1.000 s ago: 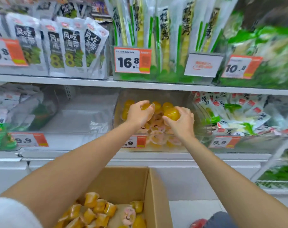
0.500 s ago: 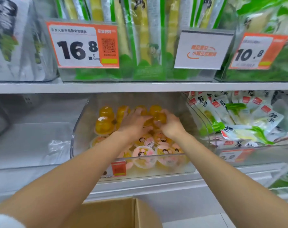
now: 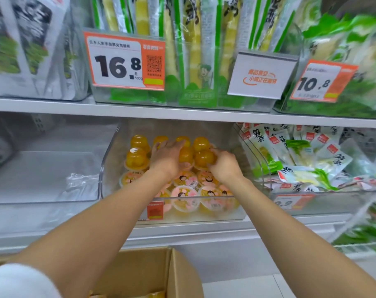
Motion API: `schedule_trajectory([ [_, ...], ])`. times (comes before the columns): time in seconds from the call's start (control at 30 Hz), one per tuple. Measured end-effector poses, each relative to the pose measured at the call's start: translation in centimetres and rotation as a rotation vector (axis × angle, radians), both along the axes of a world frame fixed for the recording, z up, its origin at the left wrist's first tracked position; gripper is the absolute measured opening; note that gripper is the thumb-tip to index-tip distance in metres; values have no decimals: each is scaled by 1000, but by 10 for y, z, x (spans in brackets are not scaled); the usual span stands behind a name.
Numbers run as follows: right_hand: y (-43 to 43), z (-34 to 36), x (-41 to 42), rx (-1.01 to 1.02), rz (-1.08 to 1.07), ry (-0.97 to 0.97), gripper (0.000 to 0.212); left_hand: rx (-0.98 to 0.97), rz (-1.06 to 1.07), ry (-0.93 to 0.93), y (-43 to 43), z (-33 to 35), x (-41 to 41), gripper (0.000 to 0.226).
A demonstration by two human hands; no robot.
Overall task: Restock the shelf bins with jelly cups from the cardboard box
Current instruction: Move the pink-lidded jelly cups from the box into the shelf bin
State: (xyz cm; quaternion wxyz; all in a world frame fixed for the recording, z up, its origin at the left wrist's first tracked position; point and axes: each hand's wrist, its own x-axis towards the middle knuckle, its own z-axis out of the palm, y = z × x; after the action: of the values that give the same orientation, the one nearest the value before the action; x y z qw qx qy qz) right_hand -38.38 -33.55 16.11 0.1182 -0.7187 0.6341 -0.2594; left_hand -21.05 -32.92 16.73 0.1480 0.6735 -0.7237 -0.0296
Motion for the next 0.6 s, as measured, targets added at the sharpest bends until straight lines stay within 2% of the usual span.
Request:
schedule_trajectory([
  [0.1, 21, 10, 2, -75, -24, 2, 25, -82, -12, 74, 19, 2, 7, 68],
  [0.23, 68, 21, 19, -242, -2, -65, 13, -215, -32, 260, 71, 16, 16, 17],
  [0.27, 82, 22, 26, -270, 17, -86, 8, -229, -28, 292, 87, 19, 19, 15],
  [0.37, 125, 15, 50, -312, 90, -136, 13, -265, -5, 333, 134, 17, 28, 18],
  [0.5, 172, -17, 81, -202, 190, -173, 7, -173, 58, 365, 185, -15, 52, 11],
  [0.6, 197, -57, 99, 43, 278, -88, 9, 29, 142, 348, 215, -63, 81, 10],
])
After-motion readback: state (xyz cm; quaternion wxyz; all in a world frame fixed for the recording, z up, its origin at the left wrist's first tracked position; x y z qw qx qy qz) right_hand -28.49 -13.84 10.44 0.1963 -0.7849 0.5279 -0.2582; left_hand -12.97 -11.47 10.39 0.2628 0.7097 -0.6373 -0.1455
